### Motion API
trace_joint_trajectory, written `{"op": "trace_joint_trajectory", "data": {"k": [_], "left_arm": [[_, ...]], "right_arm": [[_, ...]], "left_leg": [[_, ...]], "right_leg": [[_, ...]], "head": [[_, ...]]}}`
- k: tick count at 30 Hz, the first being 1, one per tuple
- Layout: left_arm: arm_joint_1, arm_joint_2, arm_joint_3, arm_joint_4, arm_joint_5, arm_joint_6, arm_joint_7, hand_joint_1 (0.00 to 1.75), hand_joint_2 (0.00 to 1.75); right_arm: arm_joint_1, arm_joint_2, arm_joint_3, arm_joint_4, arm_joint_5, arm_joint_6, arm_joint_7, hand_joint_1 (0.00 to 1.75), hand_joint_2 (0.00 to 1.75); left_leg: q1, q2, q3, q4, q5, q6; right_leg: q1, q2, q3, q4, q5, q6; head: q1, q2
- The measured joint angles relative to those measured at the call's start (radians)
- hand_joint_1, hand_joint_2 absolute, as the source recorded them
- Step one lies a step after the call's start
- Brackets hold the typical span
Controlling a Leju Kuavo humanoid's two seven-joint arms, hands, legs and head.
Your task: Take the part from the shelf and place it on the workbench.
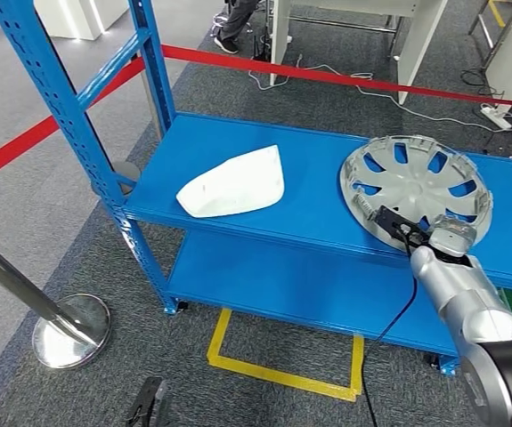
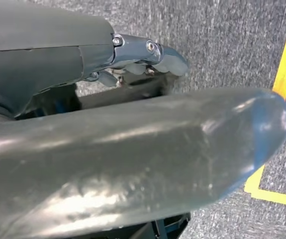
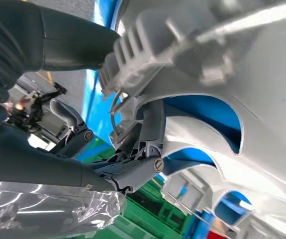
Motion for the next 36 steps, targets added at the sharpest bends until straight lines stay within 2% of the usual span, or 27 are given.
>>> {"op": "trace_joint_trajectory", "data": {"k": [2,4,5,6,8,10,11,12,13,15,16,17,19,21,23,25,26,27,28,30,31,33,34,36], "left_arm": [[0.0,-0.002,0.0,0.0,0.001,0.001,-0.002,0.0,0.0],[0.002,-0.002,0.0,0.0,0.002,0.002,-0.004,0.0,0.0],[0.002,-0.002,0.0,0.0,0.003,0.003,-0.005,0.0,0.0],[0.002,-0.002,0.0,0.0,0.003,0.005,-0.006,0.0,0.0],[0.002,-0.002,0.0,0.0,0.004,0.008,-0.005,0.0,0.0],[0.003,-0.002,0.0,0.0,0.006,0.01,-0.004,0.0,0.87],[0.004,-0.002,0.0,0.0,0.006,0.011,-0.003,0.0,1.31],[0.004,-0.002,0.0,0.0,0.007,0.011,-0.001,0.0,1.31],[0.004,-0.002,0.0,0.0,0.009,0.012,0.001,0.0,0.87],[0.003,-0.003,0.001,0.0,0.023,0.007,0.008,0.0,0.87],[0.002,-0.003,0.002,0.0,0.033,0.004,0.012,0.0,1.31],[0.0,-0.003,0.004,0.0,0.04,0.004,0.018,0.0,1.75],[-0.004,-0.004,0.007,0.0,0.044,0.017,0.03,0.0,1.75],[-0.005,-0.004,0.006,0.0,0.035,0.04,0.043,0.0,1.75],[-0.006,-0.004,0.005,0.0,0.021,0.058,0.055,0.0,1.75],[-0.006,-0.002,0.004,0.0,0.012,0.069,0.063,0.0,1.75],[-0.004,-0.001,0.004,0.0,0.009,0.072,0.065,0.0,1.75],[-0.003,0.0,0.004,0.0,0.008,0.072,0.066,0.0,1.75],[-0.003,0.001,0.004,0.0,0.007,0.071,0.067,0.0,1.75],[-0.003,0.001,0.004,0.0,0.011,0.062,0.063,0.0,1.75],[-0.004,0.001,0.004,0.0,0.015,0.055,0.06,0.0,1.75],[-0.005,0.0,0.004,0.0,0.02,0.044,0.054,0.0,1.75],[-0.004,0.0,0.004,0.0,0.021,0.041,0.053,0.0,1.75],[-0.003,0.0,0.004,0.0,0.021,0.038,0.05,0.0,1.75]], "right_arm": [[0.0,0.0,-0.007,0.0,0.007,-0.008,-0.002,1.75,1.75],[0.006,0.0,-0.014,0.0,0.014,-0.015,-0.004,1.75,1.75],[0.01,0.0,-0.016,0.0,0.017,-0.018,-0.005,1.75,1.75],[0.012,0.0,-0.017,0.001,0.019,-0.019,-0.006,1.75,1.75],[0.016,0.0,-0.02,0.001,0.024,-0.02,-0.007,1.75,1.75],[0.021,0.0,-0.022,0.002,0.028,-0.021,-0.008,1.75,1.75],[0.022,0.001,-0.023,0.002,0.028,-0.022,-0.008,1.75,1.75],[0.022,0.001,-0.024,0.002,0.029,-0.022,-0.008,1.75,1.75],[0.021,0.001,-0.025,0.002,0.03,-0.022,-0.008,1.75,1.75],[0.016,0.001,-0.028,0.002,0.035,-0.023,-0.009,1.75,1.75],[0.013,0.002,-0.03,0.001,0.038,-0.023,-0.01,1.75,1.75],[0.01,0.004,-0.032,0.001,0.042,-0.024,-0.011,1.75,1.75],[0.007,0.008,-0.035,0.001,0.05,-0.027,-0.013,1.75,1.75],[0.006,0.014,-0.039,-0.001,0.058,-0.03,-0.014,1.75,1.75],[0.005,0.022,-0.041,-0.002,0.067,-0.032,-0.012,1.75,1.75],[0.005,0.029,-0.042,-0.002,0.073,-0.033,-0.01,1.75,1.75],[0.005,0.032,-0.043,-0.003,0.074,-0.033,-0.01,1.75,1.75],[0.006,0.033,-0.044,-0.003,0.076,-0.033,-0.01,1.75,1.75],[0.006,0.034,-0.046,-0.003,0.077,-0.033,-0.009,1.75,1.75],[0.006,0.034,-0.051,-0.003,0.08,-0.033,-0.008,1.75,1.75],[0.005,0.034,-0.054,-0.003,0.081,-0.032,-0.008,1.75,1.75],[0.005,0.034,-0.061,-0.003,0.084,-0.032,-0.008,1.75,1.75],[0.007,0.034,-0.064,-0.003,0.085,-0.032,-0.008,1.75,1.75],[0.011,0.034,-0.067,-0.002,0.086,-0.031,-0.008,1.75,1.75]], "left_leg": [[0.002,-0.005,0.025,-0.058,0.011,0.014],[0.0,-0.007,0.023,-0.06,0.011,0.04],[-0.001,-0.006,0.023,-0.061,0.014,0.047],[0.0,-0.004,0.023,-0.061,0.016,0.054],[-0.001,-0.001,0.021,-0.062,0.019,0.064],[-0.002,0.0,0.02,-0.062,0.018,0.067],[-0.003,0.0,0.022,-0.062,0.017,0.068],[-0.002,0.001,0.024,-0.062,0.016,0.068],[-0.002,0.0,0.027,-0.062,0.015,0.067],[-0.002,0.0,0.034,-0.062,0.011,0.061],[-0.003,0.0,0.036,-0.062,0.009,0.055],[-0.003,-0.001,0.037,-0.062,0.007,0.049],[0.0,-0.001,0.039,-0.067,0.007,0.033],[0.003,0.0,0.036,-0.056,-0.001,0.023],[0.001,0.001,0.0,0.019,-0.049,0.02],[-0.002,0.001,-0.063,0.142,-0.111,0.017],[-0.002,0.001,-0.085,0.182,-0.122,0.015],[-0.002,0.001,-0.091,0.191,-0.113,0.014],[-0.001,0.001,-0.079,0.163,-0.087,0.012],[0.003,0.005,-0.018,0.039,-0.022,0.005],[0.005,0.004,0.007,-0.012,-0.002,0.008],[0.005,0.002,0.024,-0.057,0.006,0.021],[0.004,-0.001,0.022,-0.056,0.008,0.032],[0.003,0.001,0.022,-0.058,0.012,0.048]], "right_leg": [[0.001,0.004,-0.01,0.008,-0.002,0.014],[0.0,0.007,-0.013,0.002,0.002,0.023],[-0.001,0.007,-0.015,0.004,-0.001,0.026],[-0.003,0.007,-0.024,0.022,-0.013,0.03],[-0.003,0.007,-0.071,0.126,-0.071,0.034],[-0.003,0.007,-0.134,0.264,-0.129,0.035],[-0.003,0.007,-0.149,0.297,-0.135,0.034],[-0.003,0.007,-0.145,0.291,-0.122,0.032],[-0.003,0.007,-0.121,0.245,-0.095,0.029],[-0.002,0.007,-0.045,0.102,-0.038,0.021],[0.0,0.007,-0.016,0.05,-0.024,0.018],[0.003,0.007,-0.001,0.022,-0.021,0.014],[0.009,0.007,0.004,0.014,-0.023,0.005],[0.008,0.005,0.009,0.004,-0.014,-0.007],[0.004,0.002,0.01,-0.005,-0.004,-0.016],[0.004,0.0,0.004,-0.005,-0.001,-0.021],[0.003,0.0,0.001,-0.005,0.0,-0.02],[0.002,-0.001,-0.001,-0.005,0.002,-0.018],[-0.001,-0.001,-0.003,-0.004,0.004,-0.015],[-0.004,-0.001,-0.008,0.003,0.004,-0.003],[-0.003,0.0,-0.013,0.008,0.004,0.004],[0.001,0.002,-0.02,0.013,0.004,0.017],[-0.001,0.003,-0.02,0.009,0.006,0.022],[-0.004,0.003,-0.025,0.014,0.001,0.032]], "head": [[-0.002,0.0],[-0.001,0.0],[0.0,0.0],[0.002,0.0],[0.005,0.0],[0.005,0.0],[0.005,0.0],[0.006,0.0],[0.006,0.0],[0.006,0.0],[0.005,0.0],[0.005,0.0],[0.004,0.0],[0.004,0.0],[0.003,0.0],[0.003,0.0],[0.003,0.0],[0.003,0.0],[0.003,0.0],[0.001,0.0],[0.0,0.0],[0.002,0.0],[0.004,0.0],[0.007,0.0]]}}
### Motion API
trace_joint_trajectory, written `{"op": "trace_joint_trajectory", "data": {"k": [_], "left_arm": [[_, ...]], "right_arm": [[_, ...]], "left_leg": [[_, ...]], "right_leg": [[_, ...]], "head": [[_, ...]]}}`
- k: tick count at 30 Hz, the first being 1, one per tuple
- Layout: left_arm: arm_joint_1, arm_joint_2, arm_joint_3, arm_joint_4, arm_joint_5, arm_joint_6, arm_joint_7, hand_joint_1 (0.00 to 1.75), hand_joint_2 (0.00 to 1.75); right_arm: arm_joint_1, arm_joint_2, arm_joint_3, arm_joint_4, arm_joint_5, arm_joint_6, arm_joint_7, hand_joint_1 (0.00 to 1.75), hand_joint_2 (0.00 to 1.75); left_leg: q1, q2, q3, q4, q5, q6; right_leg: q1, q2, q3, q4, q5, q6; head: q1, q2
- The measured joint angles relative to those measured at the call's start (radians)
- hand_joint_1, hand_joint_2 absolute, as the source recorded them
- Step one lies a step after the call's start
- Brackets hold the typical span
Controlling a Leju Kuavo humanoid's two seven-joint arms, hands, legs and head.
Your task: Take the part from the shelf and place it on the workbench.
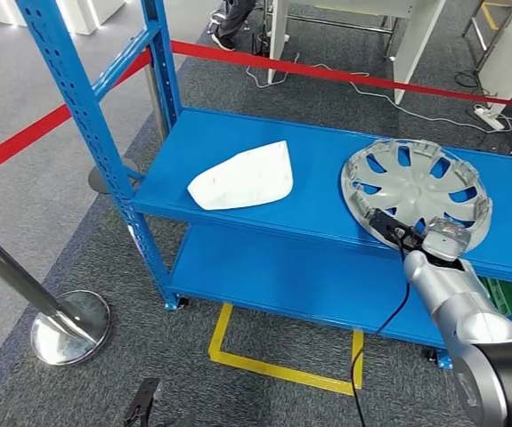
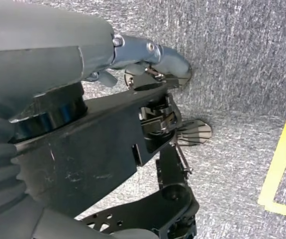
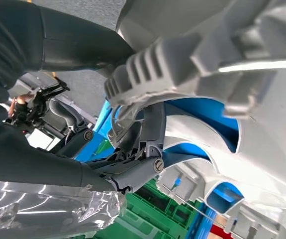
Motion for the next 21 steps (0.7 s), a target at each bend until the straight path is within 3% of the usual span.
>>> {"op": "trace_joint_trajectory", "data": {"k": [2,4,5,6,7,9,11,15,16,19,20,21], "left_arm": [[-0.001,0.0,0.0,0.0,0.0,0.001,-0.002,0.0,1.75],[-0.001,0.001,0.0,0.0,0.0,0.001,-0.004,0.0,1.75],[0.0,0.002,0.0,0.0,0.0,0.001,-0.004,0.0,1.75],[0.0,0.002,0.0,0.0,0.0,0.001,-0.004,0.0,1.75],[0.0,0.002,0.0,0.0,0.0,0.001,-0.004,0.0,1.75],[0.0,0.002,0.0,0.0,0.0,0.001,-0.004,0.0,1.75],[-0.003,0.001,0.0,0.0,0.0,0.002,-0.005,0.0,1.75],[-0.005,-0.001,0.0,0.0,0.0,0.008,-0.009,0.0,1.75],[-0.004,-0.001,0.0,0.0,0.001,0.01,-0.011,0.0,1.75],[0.004,0.0,0.0,0.0,0.01,0.019,-0.021,0.0,1.75],[0.009,0.001,0.0,0.0,0.013,0.021,-0.026,0.0,1.75],[0.015,0.002,0.001,0.0,0.017,0.023,-0.032,0.0,1.75]], "right_arm": [[0.003,0.0,-0.003,0.0,0.001,0.0,-0.001,1.75,1.75],[0.007,0.0,-0.005,0.0,0.003,0.0,-0.002,1.75,1.75],[0.009,0.0,-0.006,0.0,0.003,0.0,-0.002,1.75,1.75],[0.01,0.0,-0.006,0.0,0.004,0.0,-0.002,1.75,1.75],[0.009,0.0,-0.006,0.0,0.004,0.0,-0.002,1.75,1.75],[0.005,0.0,-0.006,0.0,0.004,0.0,-0.003,1.75,1.75],[-0.001,0.001,-0.006,0.0,0.005,-0.001,-0.006,1.75,1.75],[-0.002,0.009,-0.011,-0.004,0.01,-0.062,-0.03,1.75,1.75],[0.0,0.014,-0.016,-0.007,0.005,-0.104,-0.045,1.75,1.75],[0.024,0.037,-0.044,-0.015,-0.032,-0.275,-0.124,1.75,1.75],[0.036,0.046,-0.056,-0.019,-0.048,-0.333,-0.159,1.75,1.75],[0.049,0.058,-0.069,-0.026,-0.067,-0.393,-0.199,1.75,1.75]], "left_leg": [[0.0,0.003,-0.001,-0.002,0.004,0.011],[-0.002,0.004,-0.002,-0.002,0.004,0.016],[-0.002,0.004,-0.002,-0.002,0.004,0.017],[-0.002,0.005,-0.001,-0.002,0.003,0.017],[-0.001,0.004,0.001,-0.002,0.002,0.017],[0.0,0.003,0.007,-0.002,-0.001,0.011],[-0.001,0.002,0.012,-0.002,-0.005,0.0],[0.005,0.002,0.016,-0.009,-0.007,-0.029],[0.004,0.002,0.008,0.008,-0.02,-0.033],[-0.003,0.003,-0.077,0.168,-0.109,-0.036],[-0.004,0.003,-0.108,0.222,-0.129,-0.036],[-0.005,0.003,-0.126,0.25,-0.13,-0.036]], "right_leg": [[-0.001,0.0,-0.037,0.076,-0.045,0.006],[-0.001,0.001,-0.102,0.217,-0.109,0.008],[-0.001,0.001,-0.126,0.27,-0.125,0.008],[-0.001,0.001,-0.133,0.286,-0.123,0.007],[-0.001,0.001,-0.12,0.261,-0.103,0.005],[-0.001,0.001,-0.049,0.127,-0.044,-0.002],[0.003,0.001,0.009,0.023,-0.018,-0.009],[0.012,-0.001,0.024,-0.002,-0.012,-0.033],[0.01,-0.001,0.025,-0.008,-0.008,-0.04],[0.006,-0.005,0.016,-0.015,0.002,-0.053],[0.006,-0.004,0.011,-0.015,0.003,-0.054],[0.006,-0.002,0.007,-0.014,0.005,-0.054]], "head": [[0.004,0.0],[0.006,0.0],[0.006,0.0],[0.006,0.0],[0.006,0.0],[0.007,0.0],[0.006,0.0],[0.005,0.0],[0.004,0.0],[0.003,0.0],[0.003,0.0],[0.003,0.0]]}}
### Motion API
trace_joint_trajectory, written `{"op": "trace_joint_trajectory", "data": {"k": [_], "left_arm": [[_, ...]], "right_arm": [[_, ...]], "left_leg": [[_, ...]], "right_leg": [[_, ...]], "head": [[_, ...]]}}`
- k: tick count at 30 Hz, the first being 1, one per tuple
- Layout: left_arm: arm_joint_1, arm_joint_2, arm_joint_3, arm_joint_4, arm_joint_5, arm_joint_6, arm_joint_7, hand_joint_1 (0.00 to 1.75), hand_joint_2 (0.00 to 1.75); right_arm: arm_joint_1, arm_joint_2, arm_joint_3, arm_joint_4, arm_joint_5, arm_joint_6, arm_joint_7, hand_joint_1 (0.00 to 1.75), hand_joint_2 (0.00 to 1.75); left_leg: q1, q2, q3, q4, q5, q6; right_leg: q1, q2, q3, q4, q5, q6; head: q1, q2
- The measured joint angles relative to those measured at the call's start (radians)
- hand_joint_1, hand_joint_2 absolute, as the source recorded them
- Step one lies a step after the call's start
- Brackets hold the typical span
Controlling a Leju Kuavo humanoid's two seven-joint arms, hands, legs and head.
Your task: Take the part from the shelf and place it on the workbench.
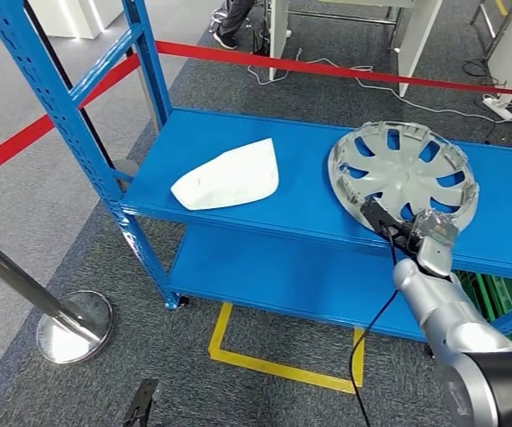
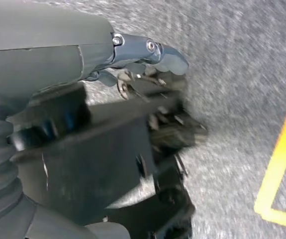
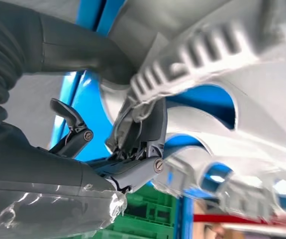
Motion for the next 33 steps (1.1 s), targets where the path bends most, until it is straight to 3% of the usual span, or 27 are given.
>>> {"op": "trace_joint_trajectory", "data": {"k": [1,2,4,5,8,10,11,13,15,16,17,19,21,25,27,29,30,31,33], "left_arm": [[0.005,0.001,0.0,0.0,0.003,0.002,-0.006,0.0,1.75],[0.008,0.002,0.001,0.0,0.005,0.005,-0.011,0.0,1.75],[0.01,0.003,0.002,0.0,0.008,0.008,-0.021,0.0,1.75],[0.01,0.003,0.002,0.0,0.009,0.009,-0.025,0.0,1.75],[0.02,0.002,0.003,0.0,0.012,0.011,-0.034,0.0,1.75],[0.026,0.001,0.004,0.0,0.015,0.013,-0.04,0.0,1.75],[0.027,0.001,0.005,0.0,0.016,0.013,-0.043,0.0,1.75],[0.028,0.0,0.006,0.0,0.017,0.013,-0.05,0.0,1.75],[0.034,0.0,0.008,0.0,0.018,0.013,-0.056,0.0,1.75],[0.038,0.0,0.009,0.0,0.018,0.014,-0.058,0.0,1.75],[0.041,0.0,0.01,0.0,0.019,0.014,-0.061,0.0,1.75],[0.042,0.0,0.011,0.0,0.021,0.014,-0.066,0.0,1.75],[0.042,0.002,0.013,0.0,0.023,0.014,-0.072,0.0,1.75],[0.044,0.003,0.027,0.0,0.029,0.015,-0.081,0.0,1.75],[0.045,0.003,0.029,0.0,0.031,0.015,-0.085,0.0,1.75],[0.047,0.003,0.03,0.0,0.032,0.015,-0.087,0.0,1.75],[0.049,0.003,0.031,0.0,0.033,0.015,-0.088,0.0,1.75],[0.051,0.003,0.032,0.0,0.034,0.014,-0.089,0.0,1.75],[0.055,0.003,0.035,0.0,0.036,0.013,-0.095,0.0,1.75]], "right_arm": [[0.013,0.012,-0.013,-0.009,-0.023,-0.054,-0.045,1.75,1.75],[0.028,0.026,-0.028,-0.023,-0.05,-0.109,-0.096,1.75,1.75],[0.061,0.054,-0.058,-0.069,-0.097,-0.214,-0.199,1.75,1.75],[0.079,0.069,-0.076,-0.105,-0.11,-0.256,-0.246,1.75,1.75],[0.141,0.122,-0.148,-0.256,-0.168,-0.314,-0.401,1.75,1.75],[0.189,0.161,-0.186,-0.364,-0.329,-0.318,-0.523,1.75,1.75],[0.215,0.178,-0.192,-0.419,-0.432,-0.318,-0.567,1.75,1.75],[0.267,0.201,-0.182,-0.529,-0.606,-0.319,-0.603,1.75,1.75],[0.314,0.212,-0.166,-0.619,-0.702,-0.321,-0.601,1.75,1.75],[0.334,0.215,-0.157,-0.657,-0.732,-0.321,-0.6,1.75,1.75],[0.35,0.217,-0.148,-0.69,-0.756,-0.321,-0.605,1.75,1.75],[0.376,0.223,-0.128,-0.756,-0.796,-0.321,-0.634,1.75,1.75],[0.411,0.234,-0.111,-0.825,-0.83,-0.321,-0.671,1.75,1.75],[0.5,0.265,-0.062,-0.961,-0.849,-0.321,-0.72,1.75,1.75],[0.52,0.271,-0.035,-1.019,-0.846,-0.321,-0.73,1.75,1.75],[0.538,0.276,-0.013,-1.061,-0.846,-0.321,-0.732,1.75,1.75],[0.548,0.278,-0.005,-1.076,-0.846,-0.321,-0.734,1.75,1.75],[0.559,0.279,0.002,-1.091,-0.846,-0.321,-0.738,1.75,1.75],[0.58,0.28,0.021,-1.119,-0.842,-0.318,-0.751,1.75,1.75]], "left_leg": [[-0.001,0.0,-0.001,-0.008,0.019,0.001],[-0.003,0.0,0.015,-0.049,0.055,0.004],[-0.006,0.004,0.068,-0.176,0.129,0.012],[-0.008,0.005,0.086,-0.224,0.149,0.017],[-0.012,0.001,0.092,-0.26,0.155,0.033],[-0.011,-0.003,0.094,-0.264,0.156,0.043],[-0.009,-0.005,0.095,-0.266,0.157,0.048],[-0.008,-0.012,0.098,-0.266,0.154,0.054],[-0.008,-0.018,0.102,-0.266,0.15,0.055],[-0.008,-0.02,0.105,-0.266,0.147,0.053],[-0.007,-0.02,0.11,-0.265,0.143,0.05],[-0.007,-0.018,0.12,-0.264,0.133,0.037],[-0.01,-0.015,0.123,-0.263,0.126,0.023],[-0.013,-0.01,0.118,-0.254,0.113,0.011],[-0.014,-0.006,0.078,-0.174,0.07,0.007],[-0.016,-0.005,0.005,-0.04,0.017,0.008],[-0.018,-0.005,-0.024,0.006,0.007,0.011],[-0.02,-0.005,-0.037,0.02,0.016,0.017],[-0.029,-0.005,-0.009,-0.054,0.079,0.033]], "right_leg": [[0.0,0.002,-0.003,0.001,0.001,0.0],[0.0,0.004,-0.004,0.002,0.001,0.001],[0.001,0.004,-0.007,0.007,-0.001,0.008],[0.003,0.003,-0.011,0.011,-0.002,0.013],[0.004,-0.004,-0.02,0.016,-0.005,0.029],[0.001,-0.004,-0.031,0.041,-0.024,0.039],[0.0,-0.003,-0.046,0.078,-0.047,0.042],[-0.001,0.001,-0.101,0.203,-0.108,0.045],[-0.003,0.002,-0.15,0.3,-0.137,0.048],[-0.005,0.002,-0.154,0.3,-0.125,0.05],[-0.007,0.002,-0.138,0.261,-0.095,0.051],[-0.012,0.002,-0.075,0.127,-0.032,0.057],[-0.013,0.007,-0.035,0.05,-0.014,0.05],[-0.014,0.013,-0.038,0.051,-0.027,0.018],[-0.013,0.011,-0.035,0.051,-0.031,0.006],[-0.008,0.009,-0.034,0.05,-0.033,-0.002],[-0.004,0.008,-0.033,0.05,-0.034,-0.005],[-0.001,0.008,-0.033,0.05,-0.035,-0.007],[0.003,0.01,-0.03,0.05,-0.035,-0.009]], "head": [[0.0,0.0],[0.0,0.0],[-0.001,0.0],[0.0,0.0],[0.001,0.0],[0.003,0.0],[0.004,0.0],[0.007,0.0],[0.009,0.0],[0.009,0.0],[0.009,0.0],[0.011,0.0],[0.013,0.0],[0.009,0.0],[0.006,0.0],[0.006,0.0],[0.006,0.0],[0.006,0.0],[0.006,0.0]]}}
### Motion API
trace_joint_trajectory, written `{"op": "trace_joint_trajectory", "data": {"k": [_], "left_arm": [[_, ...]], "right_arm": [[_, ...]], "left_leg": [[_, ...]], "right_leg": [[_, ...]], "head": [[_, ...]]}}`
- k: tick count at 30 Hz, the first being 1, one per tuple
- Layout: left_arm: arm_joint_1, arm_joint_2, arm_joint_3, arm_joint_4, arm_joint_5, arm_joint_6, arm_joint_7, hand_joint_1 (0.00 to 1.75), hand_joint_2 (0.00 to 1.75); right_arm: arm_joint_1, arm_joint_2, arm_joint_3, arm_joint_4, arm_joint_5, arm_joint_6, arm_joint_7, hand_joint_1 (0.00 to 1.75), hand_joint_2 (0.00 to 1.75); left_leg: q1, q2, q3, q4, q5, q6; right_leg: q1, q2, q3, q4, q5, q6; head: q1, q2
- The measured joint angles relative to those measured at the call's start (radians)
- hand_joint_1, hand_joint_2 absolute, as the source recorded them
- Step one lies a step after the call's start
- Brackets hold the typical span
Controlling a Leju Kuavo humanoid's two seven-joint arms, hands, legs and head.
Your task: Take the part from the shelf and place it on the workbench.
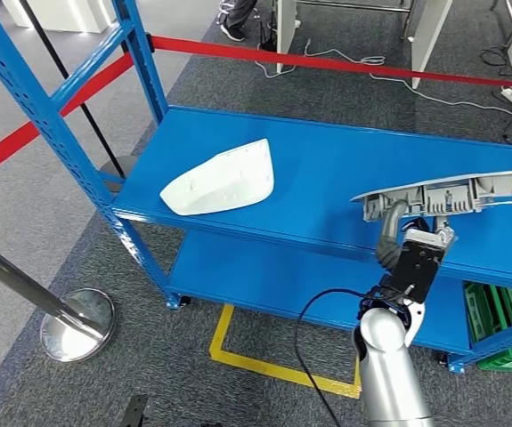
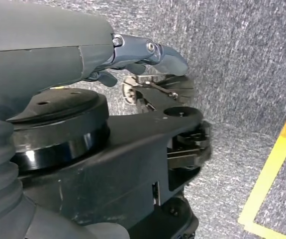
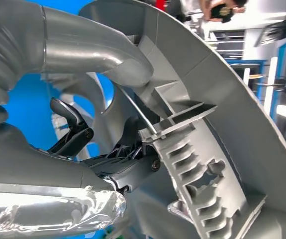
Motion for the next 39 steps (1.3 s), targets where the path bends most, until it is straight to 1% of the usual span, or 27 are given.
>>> {"op": "trace_joint_trajectory", "data": {"k": [1,3,4,6,8,9,11,12,13,14,15,17,19,21,23,24,26,27,28,29,30,32,33,34,36,37,39], "left_arm": [[0.001,0.001,0.002,0.0,0.001,0.0,-0.004,0.0,1.75],[0.002,0.002,0.009,0.0,0.003,0.001,-0.013,0.0,1.75],[0.003,0.003,0.013,0.0,0.003,0.001,-0.017,0.0,1.75],[0.006,0.003,0.018,0.0,0.003,0.003,-0.022,0.0,1.75],[0.009,0.003,0.019,0.0,0.002,0.003,-0.024,0.0,1.75],[0.009,0.002,0.019,0.0,0.002,0.003,-0.024,0.0,1.75],[0.01,0.002,0.019,0.0,0.001,0.003,-0.025,0.0,1.75],[0.011,0.002,0.019,0.0,0.001,0.002,-0.025,0.0,1.75],[0.012,0.002,0.019,0.0,0.0,0.002,-0.025,0.0,1.75],[0.012,0.002,0.02,0.0,0.0,0.001,-0.025,0.0,1.75],[0.013,0.002,0.02,0.0,0.0,0.001,-0.025,0.0,1.75],[0.012,0.003,0.021,0.0,0.0,-0.001,-0.027,0.0,1.75],[0.012,0.005,0.023,0.0,0.0,-0.002,-0.032,0.0,1.75],[0.013,0.006,0.026,0.0,0.003,-0.003,-0.036,0.0,1.75],[0.013,0.006,0.031,0.0,0.005,-0.003,-0.041,0.0,1.75],[0.013,0.005,0.035,0.0,0.007,-0.004,-0.042,0.0,1.75],[0.013,0.002,0.04,0.0,0.01,-0.004,-0.044,0.0,1.75],[0.014,0.002,0.041,0.0,0.011,-0.003,-0.045,0.0,1.75],[0.015,0.001,0.043,0.0,0.013,-0.003,-0.046,0.0,1.75],[0.016,0.001,0.044,0.0,0.016,-0.003,-0.047,0.0,1.75],[0.016,0.001,0.046,0.0,0.019,-0.003,-0.049,0.0,1.75],[0.015,0.001,0.05,0.0,0.027,-0.003,-0.056,0.0,1.75],[0.014,0.0,0.054,0.0,0.03,-0.003,-0.06,0.0,1.75],[0.014,0.0,0.059,0.0,0.033,-0.003,-0.063,0.0,1.75],[0.014,-0.001,0.066,0.0,0.038,-0.004,-0.068,0.0,1.75],[0.016,-0.002,0.069,0.0,0.042,-0.005,-0.071,0.0,1.75],[0.017,-0.002,0.074,0.0,0.048,-0.01,-0.078,0.0,1.75]], "right_arm": [[0.011,0.0,0.014,-0.017,0.004,0.003,-0.008,1.75,1.75],[0.037,0.001,0.054,-0.052,0.021,0.009,-0.016,1.75,1.75],[0.048,0.001,0.077,-0.067,0.032,0.011,-0.017,1.75,1.75],[0.066,0.001,0.117,-0.087,0.048,0.013,-0.016,1.75,1.75],[0.075,0.001,0.142,-0.1,0.053,0.014,-0.015,1.75,1.75],[0.078,0.001,0.15,-0.104,0.056,0.014,-0.015,1.75,1.75],[0.082,-0.001,0.162,-0.108,0.065,0.021,-0.016,1.75,1.75],[0.085,-0.004,0.168,-0.109,0.071,0.027,-0.017,1.75,1.75],[0.087,-0.007,0.174,-0.11,0.078,0.035,-0.019,1.75,1.75],[0.089,-0.01,0.182,-0.113,0.085,0.043,-0.022,1.75,1.75],[0.091,-0.013,0.19,-0.115,0.092,0.051,-0.025,1.75,1.75],[0.094,-0.019,0.21,-0.128,0.111,0.07,-0.033,1.75,1.75],[0.105,-0.028,0.24,-0.152,0.137,0.093,-0.042,1.75,1.75],[0.121,-0.039,0.278,-0.183,0.166,0.115,-0.054,1.75,1.75],[0.135,-0.048,0.314,-0.211,0.183,0.127,-0.062,1.75,1.75],[0.138,-0.052,0.328,-0.222,0.187,0.129,-0.065,1.75,1.75],[0.146,-0.06,0.35,-0.243,0.194,0.131,-0.071,1.75,1.75],[0.152,-0.064,0.359,-0.253,0.198,0.132,-0.075,1.75,1.75],[0.159,-0.069,0.368,-0.264,0.202,0.131,-0.08,1.75,1.75],[0.167,-0.073,0.377,-0.276,0.207,0.131,-0.085,1.75,1.75],[0.175,-0.077,0.387,-0.289,0.212,0.13,-0.09,1.75,1.75],[0.193,-0.085,0.409,-0.317,0.223,0.125,-0.1,1.75,1.75],[0.203,-0.09,0.421,-0.331,0.228,0.121,-0.104,1.75,1.75],[0.213,-0.095,0.432,-0.345,0.233,0.117,-0.108,1.75,1.75],[0.234,-0.105,0.451,-0.367,0.239,0.108,-0.113,1.75,1.75],[0.246,-0.109,0.457,-0.379,0.24,0.104,-0.114,1.75,1.75],[0.271,-0.117,0.465,-0.4,0.24,0.095,-0.118,1.75,1.75]], "left_leg": [[-0.007,0.0,0.03,-0.065,0.035,0.011],[-0.015,0.002,0.08,-0.17,0.069,0.022],[-0.017,0.002,0.092,-0.194,0.07,0.023],[-0.014,0.001,0.096,-0.205,0.071,0.022],[-0.008,0.0,0.099,-0.211,0.076,0.027],[-0.005,0.001,0.1,-0.214,0.078,0.029],[-0.004,0.001,0.101,-0.214,0.078,0.031],[-0.003,0.001,0.101,-0.214,0.077,0.031],[-0.002,0.001,0.102,-0.213,0.077,0.03],[0.0,0.001,0.103,-0.213,0.076,0.028],[0.003,0.0,0.105,-0.213,0.075,0.025],[0.005,-0.002,0.108,-0.207,0.069,0.014],[0.002,-0.005,0.106,-0.202,0.066,0.001],[0.002,-0.005,0.104,-0.202,0.066,-0.006],[0.004,-0.002,0.096,-0.181,0.049,-0.013],[0.005,-0.001,0.079,-0.144,0.027,-0.016],[0.004,0.001,0.016,-0.018,-0.032,-0.019],[0.004,0.001,-0.015,0.042,-0.053,-0.018],[0.004,0.001,-0.035,0.075,-0.056,-0.016],[0.004,0.001,-0.038,0.073,-0.041,-0.012],[0.003,0.001,-0.022,0.036,-0.01,-0.007],[-0.001,0.001,0.038,-0.09,0.055,0.004],[-0.002,0.001,0.063,-0.143,0.072,0.006],[-0.003,0.001,0.079,-0.177,0.077,0.008],[-0.002,0.0,0.086,-0.195,0.074,0.008],[0.0,-0.001,0.087,-0.199,0.076,0.011],[0.004,-0.001,0.091,-0.205,0.079,0.02]], "right_leg": [[0.002,0.001,0.001,0.0,0.0,0.0],[0.006,0.004,0.0,0.002,-0.001,0.003],[0.007,0.005,-0.001,0.002,-0.001,0.007],[0.008,0.005,-0.001,-0.001,-0.001,0.015],[0.009,0.004,-0.012,0.025,-0.022,0.026],[0.008,0.003,-0.03,0.066,-0.049,0.031],[0.005,0.003,-0.084,0.194,-0.113,0.041],[0.003,0.002,-0.107,0.247,-0.132,0.046],[0.001,0.002,-0.117,0.272,-0.135,0.05],[-0.003,0.002,-0.11,0.26,-0.119,0.054],[-0.007,0.001,-0.085,0.215,-0.09,0.059],[-0.015,0.002,-0.015,0.084,-0.037,0.068],[-0.018,0.006,0.023,0.015,-0.027,0.057],[-0.016,0.009,0.024,0.011,-0.032,0.034],[-0.015,0.009,0.027,0.01,-0.033,0.019],[-0.015,0.008,0.029,0.009,-0.033,0.013],[-0.013,0.005,0.031,0.008,-0.035,0.005],[-0.011,0.005,0.031,0.008,-0.036,0.003],[-0.009,0.005,0.032,0.008,-0.036,0.001],[-0.008,0.005,0.033,0.008,-0.037,0.0],[-0.007,0.006,0.035,0.008,-0.037,0.0],[-0.003,0.008,0.037,0.009,-0.04,0.003],[-0.001,0.008,0.037,0.01,-0.041,0.007],[0.001,0.008,0.036,0.01,-0.042,0.011],[0.002,0.008,0.037,0.004,-0.042,0.021],[0.002,0.007,0.038,0.004,-0.044,0.026],[0.002,0.005,0.022,0.044,-0.075,0.037]], "head": [[0.0,0.0],[0.001,0.0],[0.0,0.0],[0.0,0.0],[0.002,0.0],[0.003,0.0],[0.005,0.0],[0.005,0.0],[0.005,0.0],[0.005,0.0],[0.005,0.0],[0.008,0.0],[0.008,0.0],[0.005,0.0],[0.001,0.0],[0.0,0.0],[-0.004,0.0],[-0.004,0.0],[-0.005,0.0],[-0.005,0.0],[-0.006,0.0],[-0.006,0.0],[-0.006,0.0],[-0.006,0.0],[-0.006,0.0],[-0.006,0.0],[-0.002,0.0]]}}
